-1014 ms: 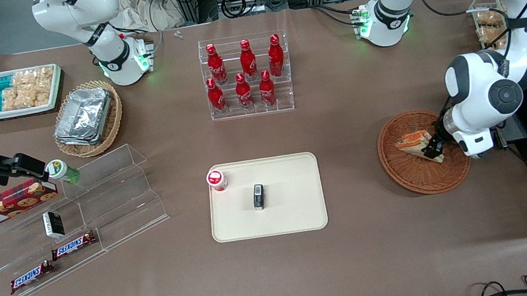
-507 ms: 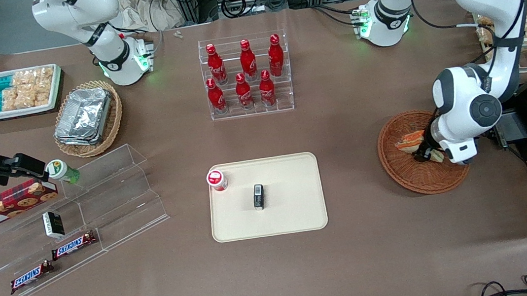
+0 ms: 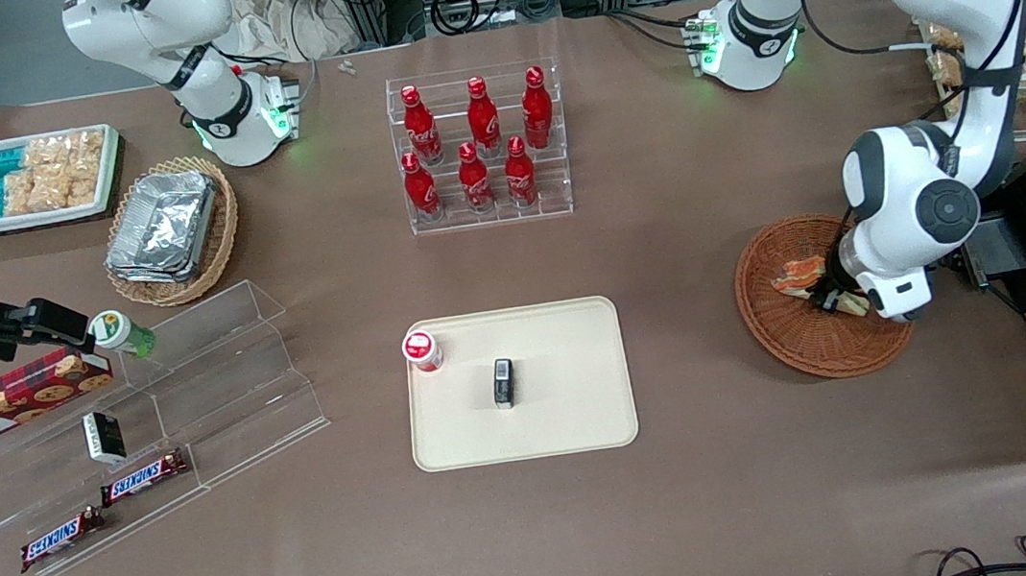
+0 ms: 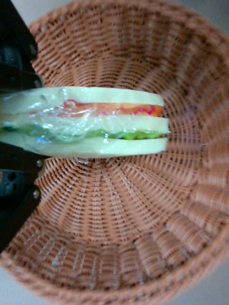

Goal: Place sandwich from basket to tray
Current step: 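Lift the sandwich out of the basket with the left gripper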

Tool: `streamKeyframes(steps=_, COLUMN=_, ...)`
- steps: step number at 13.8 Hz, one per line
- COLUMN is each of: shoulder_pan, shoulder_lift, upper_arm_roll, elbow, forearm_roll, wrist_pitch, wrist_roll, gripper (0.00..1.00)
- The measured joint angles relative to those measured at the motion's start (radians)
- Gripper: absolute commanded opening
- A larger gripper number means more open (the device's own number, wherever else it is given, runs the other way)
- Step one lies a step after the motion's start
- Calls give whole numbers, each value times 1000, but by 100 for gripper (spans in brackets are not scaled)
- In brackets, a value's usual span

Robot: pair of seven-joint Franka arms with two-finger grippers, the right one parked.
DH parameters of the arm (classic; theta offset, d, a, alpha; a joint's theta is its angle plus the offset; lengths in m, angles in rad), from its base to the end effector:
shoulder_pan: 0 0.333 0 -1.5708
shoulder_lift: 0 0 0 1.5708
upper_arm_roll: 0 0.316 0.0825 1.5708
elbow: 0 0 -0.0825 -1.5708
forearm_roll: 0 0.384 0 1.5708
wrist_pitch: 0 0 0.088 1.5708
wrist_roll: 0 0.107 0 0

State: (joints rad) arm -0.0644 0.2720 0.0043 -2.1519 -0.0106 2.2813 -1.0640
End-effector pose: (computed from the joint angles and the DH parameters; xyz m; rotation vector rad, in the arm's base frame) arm 0.5499 -0.0333 0.2618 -2.6815 -1.4847 0.1904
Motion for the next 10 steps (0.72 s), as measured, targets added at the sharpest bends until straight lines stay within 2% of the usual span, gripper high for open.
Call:
streamKeyframes(steps=5, shoulder_pan=-3, shoulder_lift=-142, upper_arm_roll=-52, elbow=189, forearm_roll=5, wrist_pitch=-380, wrist_roll=104, gripper=0)
streamKeyframes(steps=8, shoulder_pan=-7, shoulder_lift=-148, upper_arm_roll=-93, elbow=262, forearm_roll=4, wrist_pitch=-461, wrist_roll=181, gripper=0)
streamKeyframes(steps=10, shoulder_pan=-7, shoulder_lift=-146, upper_arm_roll=-111, elbow=294, forearm_roll=-24, wrist_pitch=-490, wrist_roll=242, gripper=0)
